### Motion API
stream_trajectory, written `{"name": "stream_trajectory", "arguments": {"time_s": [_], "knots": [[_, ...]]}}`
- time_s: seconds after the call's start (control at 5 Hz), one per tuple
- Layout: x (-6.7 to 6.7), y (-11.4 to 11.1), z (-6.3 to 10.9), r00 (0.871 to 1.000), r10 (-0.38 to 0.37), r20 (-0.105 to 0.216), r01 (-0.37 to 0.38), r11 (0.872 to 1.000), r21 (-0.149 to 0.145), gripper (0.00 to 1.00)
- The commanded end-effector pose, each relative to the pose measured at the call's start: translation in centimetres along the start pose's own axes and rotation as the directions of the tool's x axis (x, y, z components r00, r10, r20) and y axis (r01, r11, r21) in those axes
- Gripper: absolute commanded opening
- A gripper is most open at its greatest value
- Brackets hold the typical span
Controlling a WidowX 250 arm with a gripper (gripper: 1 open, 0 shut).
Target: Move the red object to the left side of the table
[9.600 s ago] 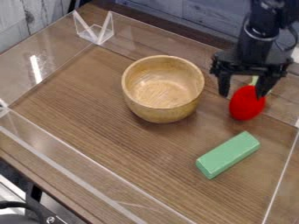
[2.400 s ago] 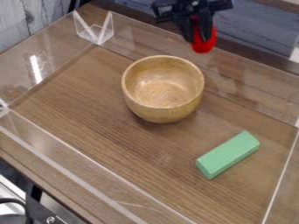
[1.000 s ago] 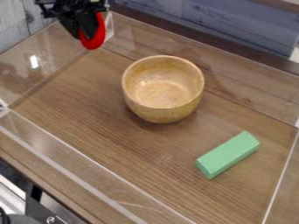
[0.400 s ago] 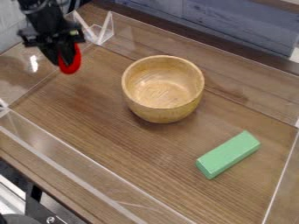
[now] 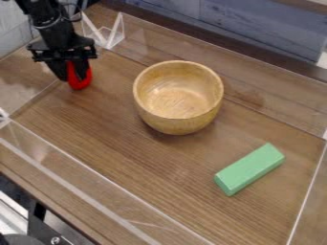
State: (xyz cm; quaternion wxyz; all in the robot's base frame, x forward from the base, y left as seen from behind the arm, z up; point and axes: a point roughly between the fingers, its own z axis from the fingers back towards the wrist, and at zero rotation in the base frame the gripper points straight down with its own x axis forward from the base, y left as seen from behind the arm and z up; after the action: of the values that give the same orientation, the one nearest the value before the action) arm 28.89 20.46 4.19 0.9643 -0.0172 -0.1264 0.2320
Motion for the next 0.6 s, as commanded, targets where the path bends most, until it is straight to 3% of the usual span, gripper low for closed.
{"name": "stream_trajectory", "arguments": {"time_s": [0.0, 0.4], "knots": [[1.3, 0.6, 0.4, 0.999, -0.032, 0.024, 0.032, 0.999, 0.006, 1.00], [1.5, 0.8, 2.0, 0.996, -0.083, 0.044, 0.084, 0.995, -0.044, 1.00]]}}
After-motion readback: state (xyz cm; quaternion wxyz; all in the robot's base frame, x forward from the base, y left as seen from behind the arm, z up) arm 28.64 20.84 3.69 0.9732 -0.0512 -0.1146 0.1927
